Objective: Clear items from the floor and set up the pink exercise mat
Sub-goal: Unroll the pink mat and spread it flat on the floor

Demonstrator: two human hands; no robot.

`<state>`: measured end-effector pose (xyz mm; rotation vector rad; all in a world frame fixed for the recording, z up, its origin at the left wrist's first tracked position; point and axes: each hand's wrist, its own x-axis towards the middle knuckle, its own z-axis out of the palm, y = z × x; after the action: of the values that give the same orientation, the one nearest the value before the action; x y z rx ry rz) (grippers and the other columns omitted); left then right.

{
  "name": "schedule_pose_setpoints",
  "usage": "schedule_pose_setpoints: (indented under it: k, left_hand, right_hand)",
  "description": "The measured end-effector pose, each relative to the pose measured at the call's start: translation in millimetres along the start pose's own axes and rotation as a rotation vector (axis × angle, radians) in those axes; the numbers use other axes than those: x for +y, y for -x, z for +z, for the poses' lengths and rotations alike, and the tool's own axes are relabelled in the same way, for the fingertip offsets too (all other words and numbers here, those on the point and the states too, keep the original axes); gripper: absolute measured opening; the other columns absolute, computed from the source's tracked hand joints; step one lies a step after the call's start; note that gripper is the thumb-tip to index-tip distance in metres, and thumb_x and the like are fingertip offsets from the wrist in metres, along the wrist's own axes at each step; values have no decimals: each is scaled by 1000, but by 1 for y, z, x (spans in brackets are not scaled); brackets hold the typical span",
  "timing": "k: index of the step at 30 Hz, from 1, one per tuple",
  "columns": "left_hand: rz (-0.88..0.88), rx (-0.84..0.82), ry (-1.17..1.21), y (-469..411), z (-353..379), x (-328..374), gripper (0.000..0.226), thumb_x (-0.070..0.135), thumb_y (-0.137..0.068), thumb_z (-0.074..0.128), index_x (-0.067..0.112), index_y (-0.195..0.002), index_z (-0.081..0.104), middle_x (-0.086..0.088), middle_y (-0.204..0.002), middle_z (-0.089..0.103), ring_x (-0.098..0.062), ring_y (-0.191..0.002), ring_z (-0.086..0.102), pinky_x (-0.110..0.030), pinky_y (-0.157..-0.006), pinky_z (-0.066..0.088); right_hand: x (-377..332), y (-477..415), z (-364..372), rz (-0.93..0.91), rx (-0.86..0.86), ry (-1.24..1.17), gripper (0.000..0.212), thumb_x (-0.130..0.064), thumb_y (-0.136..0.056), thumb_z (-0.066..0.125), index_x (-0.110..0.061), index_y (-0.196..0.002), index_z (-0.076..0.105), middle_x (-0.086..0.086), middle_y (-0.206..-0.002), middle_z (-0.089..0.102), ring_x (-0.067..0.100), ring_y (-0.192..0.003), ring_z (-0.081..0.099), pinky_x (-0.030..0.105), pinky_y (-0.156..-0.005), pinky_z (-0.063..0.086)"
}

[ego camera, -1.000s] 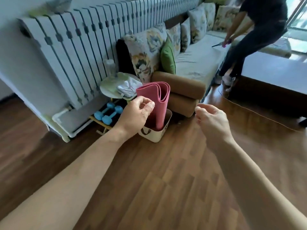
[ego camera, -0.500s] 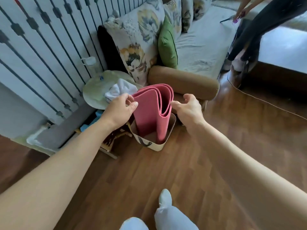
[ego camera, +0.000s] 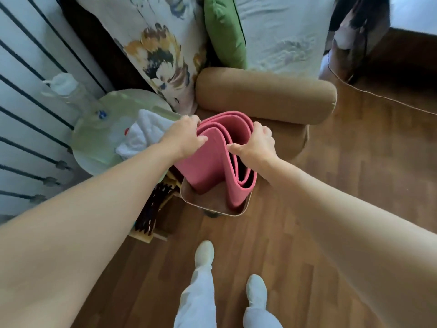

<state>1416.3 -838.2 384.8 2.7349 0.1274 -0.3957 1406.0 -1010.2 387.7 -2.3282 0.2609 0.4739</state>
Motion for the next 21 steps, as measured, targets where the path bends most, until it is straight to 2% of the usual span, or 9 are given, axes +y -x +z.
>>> schedule_pose_setpoints:
  k: [3, 8, 13, 15, 19, 21]
  left_hand:
    - [35, -90, -103, -42, 24, -21, 50, 35, -89, 59, 9, -129, 45, -13, -129, 47, -31, -118, 49, -46, -100, 40]
    - [82, -161, -189, -94, 49, -48, 56, 31, -88, 62, 8, -133, 37, -12, -139, 38, -31, -126, 42, -47, -104, 37]
    - [142, -200, -228, -135, 65, -57, 59, 31, -88, 61, 10, -136, 33, -9, -142, 35, -29, -128, 40, -44, -102, 37]
    - [152, -222, -217, -147, 69, -55, 58, 31, -88, 62, 10, -135, 34, -10, -140, 38, -30, -126, 42, -44, -101, 39]
    - [143, -247, -197, -162, 78, -53, 46, 26, -91, 57, 11, -129, 36, -14, -125, 52, -37, -112, 52, -42, -87, 43]
    - [151, -227, -209, -167, 79, -53, 39, 23, -91, 54, 9, -125, 41, -15, -122, 55, -38, -109, 53, -42, -86, 44]
  right_hand:
    - [11, -35, 26, 76, -8, 41, 84, -42, -78, 71, -14, -144, 27, 6, -149, 29, 27, -137, 32, 49, -106, 39]
    - [26, -76, 58, 176, -2, 123, 82, -43, -78, 72, -15, -141, 28, 9, -146, 30, 30, -135, 31, 46, -106, 38]
    - [26, -110, 79, 253, -25, 200, 100, -46, -79, 72, -16, -150, 8, 16, -157, 9, 35, -144, 16, 48, -115, 25]
    - [23, -121, 80, 280, -11, 218, 106, -44, -79, 72, -16, -152, 0, 18, -159, 2, 37, -144, 15, 47, -117, 22]
    - [19, -135, 82, 295, 0, 227, 120, -49, -73, 76, -15, -151, -8, 17, -154, 17, 36, -140, 25, 46, -112, 27]
    - [16, -136, 87, 286, -29, 257, 126, -53, -68, 77, -14, -151, -10, 17, -152, 20, 35, -139, 25, 46, -111, 28]
